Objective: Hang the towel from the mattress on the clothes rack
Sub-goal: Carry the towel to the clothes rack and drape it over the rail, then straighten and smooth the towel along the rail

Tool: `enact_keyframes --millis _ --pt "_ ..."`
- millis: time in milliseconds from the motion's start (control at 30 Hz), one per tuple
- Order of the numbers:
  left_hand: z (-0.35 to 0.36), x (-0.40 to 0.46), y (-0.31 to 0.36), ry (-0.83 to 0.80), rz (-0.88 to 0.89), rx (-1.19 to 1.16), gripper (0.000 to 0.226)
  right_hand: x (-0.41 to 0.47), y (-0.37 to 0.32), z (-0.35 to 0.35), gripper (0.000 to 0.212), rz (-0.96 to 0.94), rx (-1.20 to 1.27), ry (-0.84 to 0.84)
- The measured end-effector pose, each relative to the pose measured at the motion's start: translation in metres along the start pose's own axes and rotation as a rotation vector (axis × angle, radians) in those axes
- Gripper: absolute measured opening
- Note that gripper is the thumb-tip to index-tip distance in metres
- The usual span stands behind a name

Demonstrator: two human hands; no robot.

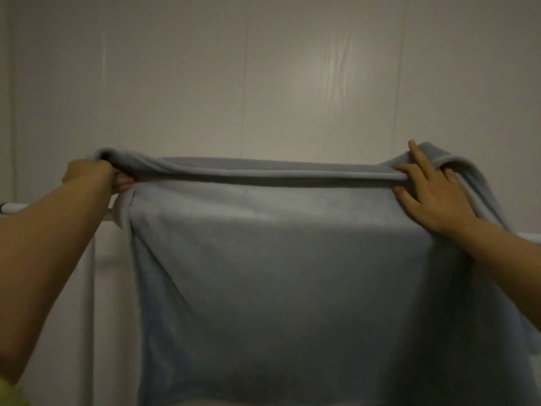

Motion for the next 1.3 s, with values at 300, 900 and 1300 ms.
enact_keyframes --millis 300,900,1300 --pt "-0.015 0.06 0.039 0.563 0.893 0.829 0.051 0.066 -0.097 0.047 0.061 -0.489 -0.041 -0.144" --pt "0.14 -0.16 0.001 -0.739 1.117 0.828 0.038 0.067 -0.093 0.056 0.018 0.098 0.537 -0.636" --pt "0.271 -0.328 -0.051 -0.505 1.65 1.087 0.048 -0.081 -0.002 -0.074 0.075 0.546 0.108 -0.215"
Point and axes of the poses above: each hand's wrist, its own x-axis towards the middle knuckle, its own z-axis out of the palm, y = z × x, the point moved 4 cm from there along x, towards the middle knuckle, and after that the axes turned 12 degrees about x, right-handed, at the moved point
